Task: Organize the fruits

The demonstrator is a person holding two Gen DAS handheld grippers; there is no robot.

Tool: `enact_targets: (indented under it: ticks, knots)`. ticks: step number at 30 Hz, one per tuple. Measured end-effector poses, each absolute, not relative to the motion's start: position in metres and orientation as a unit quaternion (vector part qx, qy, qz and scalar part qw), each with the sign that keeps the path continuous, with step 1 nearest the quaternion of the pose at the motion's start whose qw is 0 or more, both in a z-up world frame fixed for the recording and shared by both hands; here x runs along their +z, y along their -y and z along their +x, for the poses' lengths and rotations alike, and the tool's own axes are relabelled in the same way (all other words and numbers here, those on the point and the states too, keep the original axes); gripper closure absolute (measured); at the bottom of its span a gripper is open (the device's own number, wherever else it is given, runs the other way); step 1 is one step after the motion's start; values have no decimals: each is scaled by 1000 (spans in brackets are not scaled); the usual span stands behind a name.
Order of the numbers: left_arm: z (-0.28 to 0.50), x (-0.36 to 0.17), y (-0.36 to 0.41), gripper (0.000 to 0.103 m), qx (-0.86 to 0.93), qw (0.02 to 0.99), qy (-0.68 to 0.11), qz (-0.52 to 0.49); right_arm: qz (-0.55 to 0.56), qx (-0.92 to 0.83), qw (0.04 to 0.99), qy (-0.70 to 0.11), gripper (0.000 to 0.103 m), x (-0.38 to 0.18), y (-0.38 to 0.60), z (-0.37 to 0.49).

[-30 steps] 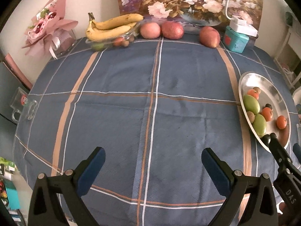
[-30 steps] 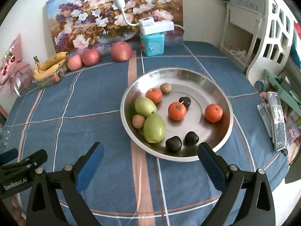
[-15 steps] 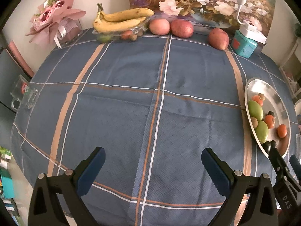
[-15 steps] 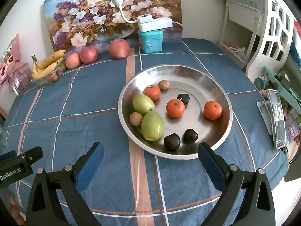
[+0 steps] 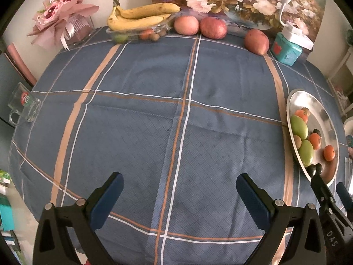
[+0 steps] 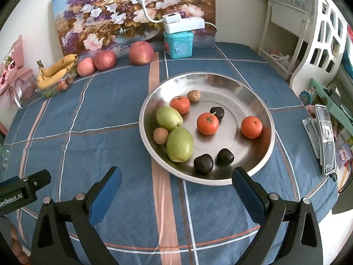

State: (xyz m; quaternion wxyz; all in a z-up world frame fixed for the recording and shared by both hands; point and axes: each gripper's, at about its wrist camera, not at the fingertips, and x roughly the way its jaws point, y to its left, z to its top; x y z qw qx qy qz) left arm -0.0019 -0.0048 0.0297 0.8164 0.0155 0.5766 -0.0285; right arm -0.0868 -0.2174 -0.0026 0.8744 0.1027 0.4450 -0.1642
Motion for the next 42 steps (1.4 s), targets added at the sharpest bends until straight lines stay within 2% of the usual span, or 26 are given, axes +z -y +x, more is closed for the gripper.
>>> enact_targets:
  ticks: [42]
  knots:
    - [-3, 22, 3, 0, -26, 809, -586, 14, 107, -164, 871, -450, 3, -5, 218, -87]
